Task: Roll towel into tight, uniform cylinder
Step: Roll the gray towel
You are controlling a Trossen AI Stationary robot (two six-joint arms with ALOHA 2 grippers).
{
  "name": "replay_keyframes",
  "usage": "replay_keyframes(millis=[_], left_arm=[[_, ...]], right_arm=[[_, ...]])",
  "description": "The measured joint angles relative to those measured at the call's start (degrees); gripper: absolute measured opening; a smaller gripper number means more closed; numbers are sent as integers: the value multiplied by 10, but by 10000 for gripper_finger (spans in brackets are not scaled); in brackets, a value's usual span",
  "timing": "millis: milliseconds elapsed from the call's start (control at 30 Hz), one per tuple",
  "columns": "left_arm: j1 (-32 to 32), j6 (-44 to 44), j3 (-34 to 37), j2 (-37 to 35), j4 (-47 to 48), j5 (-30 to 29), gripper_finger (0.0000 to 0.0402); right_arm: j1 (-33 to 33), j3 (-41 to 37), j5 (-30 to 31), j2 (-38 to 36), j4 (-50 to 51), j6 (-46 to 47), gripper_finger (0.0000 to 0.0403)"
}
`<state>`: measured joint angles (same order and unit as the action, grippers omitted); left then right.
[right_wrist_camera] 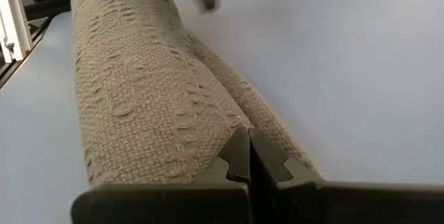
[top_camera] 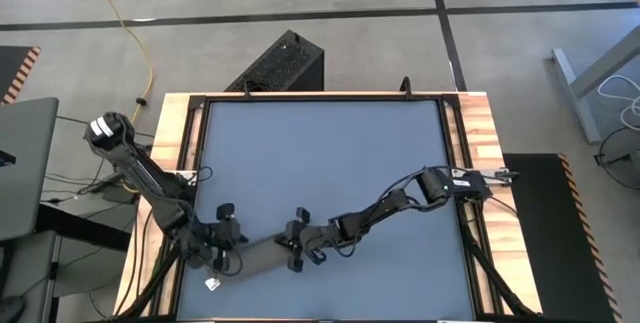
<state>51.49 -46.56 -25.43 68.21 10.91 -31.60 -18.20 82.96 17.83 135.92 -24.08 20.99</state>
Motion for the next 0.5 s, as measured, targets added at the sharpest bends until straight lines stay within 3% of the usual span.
replay_keyframes(millis=[100,200,367,500], left_arm=[[0,-11,0,-48,44,-19,0],[4,-16,0,-71,44,3,0],[39,-58,2,-62,41,101,0],[65,-105,3,-33,50,108,0]], right_arm=[[4,0,-12,0,1,1,15],[9,-1,-18,0,6,22,15],[22,-2,-50,1,6,50,15],[30,-2,-64,1,5,51,15]])
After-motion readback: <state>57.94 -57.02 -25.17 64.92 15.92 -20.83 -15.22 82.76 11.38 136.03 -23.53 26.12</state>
